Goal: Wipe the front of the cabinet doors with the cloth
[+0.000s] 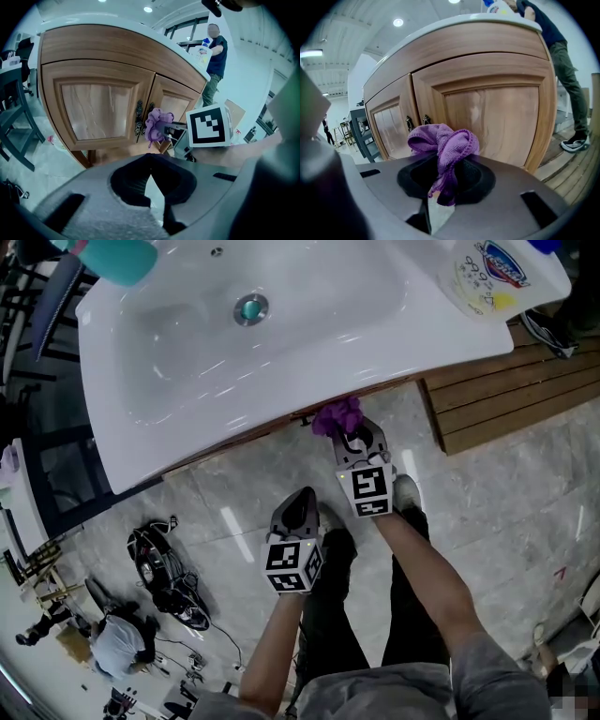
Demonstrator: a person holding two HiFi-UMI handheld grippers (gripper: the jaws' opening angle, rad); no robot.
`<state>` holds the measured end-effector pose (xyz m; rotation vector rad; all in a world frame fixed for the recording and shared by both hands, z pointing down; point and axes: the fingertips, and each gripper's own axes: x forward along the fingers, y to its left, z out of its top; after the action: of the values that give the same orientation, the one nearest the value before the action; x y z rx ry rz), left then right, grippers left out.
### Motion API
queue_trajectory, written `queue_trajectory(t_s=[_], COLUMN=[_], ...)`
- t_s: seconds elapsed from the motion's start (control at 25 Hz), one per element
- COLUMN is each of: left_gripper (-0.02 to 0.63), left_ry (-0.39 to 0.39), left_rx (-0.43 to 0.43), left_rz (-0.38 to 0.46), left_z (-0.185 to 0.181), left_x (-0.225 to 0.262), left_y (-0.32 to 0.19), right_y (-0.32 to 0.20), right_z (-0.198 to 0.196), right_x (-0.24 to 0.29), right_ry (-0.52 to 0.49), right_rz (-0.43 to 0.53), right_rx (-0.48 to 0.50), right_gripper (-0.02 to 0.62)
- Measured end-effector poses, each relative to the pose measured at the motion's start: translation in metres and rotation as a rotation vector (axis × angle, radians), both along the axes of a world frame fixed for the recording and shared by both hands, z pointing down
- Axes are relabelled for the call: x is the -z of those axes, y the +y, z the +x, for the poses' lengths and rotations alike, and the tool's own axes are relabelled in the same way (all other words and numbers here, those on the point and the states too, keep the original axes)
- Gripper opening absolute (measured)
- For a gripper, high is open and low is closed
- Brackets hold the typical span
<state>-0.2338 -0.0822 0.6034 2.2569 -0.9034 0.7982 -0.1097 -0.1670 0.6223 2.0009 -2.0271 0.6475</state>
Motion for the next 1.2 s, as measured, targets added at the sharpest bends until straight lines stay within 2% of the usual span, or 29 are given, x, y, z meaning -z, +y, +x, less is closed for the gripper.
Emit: queue_trajectory(t_s=[1.2], left_gripper=[0.008], left_ry=[-0.016], left_rx=[-0.011], left_rz=[-0.008], left_z=[0.017], left_x=[-0.002], left_y=[0.001], right_y=[-0.002], right_z=[0.021], right_x=[0.000], right_ry=[-0.016], right_rz=[0.004], right_rx=[-0.024], right_gripper=[0.094])
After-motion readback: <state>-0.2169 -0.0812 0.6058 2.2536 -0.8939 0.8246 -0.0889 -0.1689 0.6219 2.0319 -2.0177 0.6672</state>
